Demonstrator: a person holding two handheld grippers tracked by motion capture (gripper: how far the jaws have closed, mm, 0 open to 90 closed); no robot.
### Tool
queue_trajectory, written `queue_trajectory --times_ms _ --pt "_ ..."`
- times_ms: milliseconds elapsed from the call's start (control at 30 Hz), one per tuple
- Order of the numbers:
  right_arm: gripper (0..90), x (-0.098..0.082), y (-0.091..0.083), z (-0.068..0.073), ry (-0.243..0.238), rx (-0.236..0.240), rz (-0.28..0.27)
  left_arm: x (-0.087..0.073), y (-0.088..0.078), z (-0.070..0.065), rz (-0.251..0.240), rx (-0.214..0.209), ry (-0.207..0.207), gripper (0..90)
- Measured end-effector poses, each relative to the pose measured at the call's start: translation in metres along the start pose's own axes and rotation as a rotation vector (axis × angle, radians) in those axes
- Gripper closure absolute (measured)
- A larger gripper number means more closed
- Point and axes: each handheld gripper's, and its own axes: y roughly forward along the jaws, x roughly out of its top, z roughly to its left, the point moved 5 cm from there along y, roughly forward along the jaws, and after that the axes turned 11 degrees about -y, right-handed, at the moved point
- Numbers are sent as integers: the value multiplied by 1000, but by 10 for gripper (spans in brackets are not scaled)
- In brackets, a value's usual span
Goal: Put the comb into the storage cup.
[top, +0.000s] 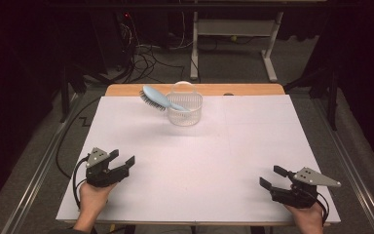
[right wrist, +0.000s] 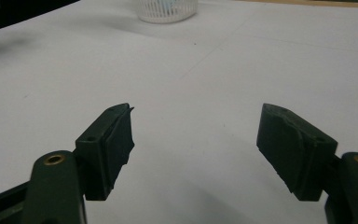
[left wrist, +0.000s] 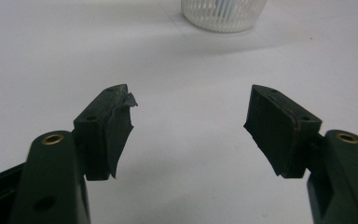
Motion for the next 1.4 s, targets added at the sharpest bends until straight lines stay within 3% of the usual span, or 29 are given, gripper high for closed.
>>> queue_trajectory --times_ms 1400 --pt "275 -1 0 -2 8 0 5 -13 4 10 8 9 -41 323"
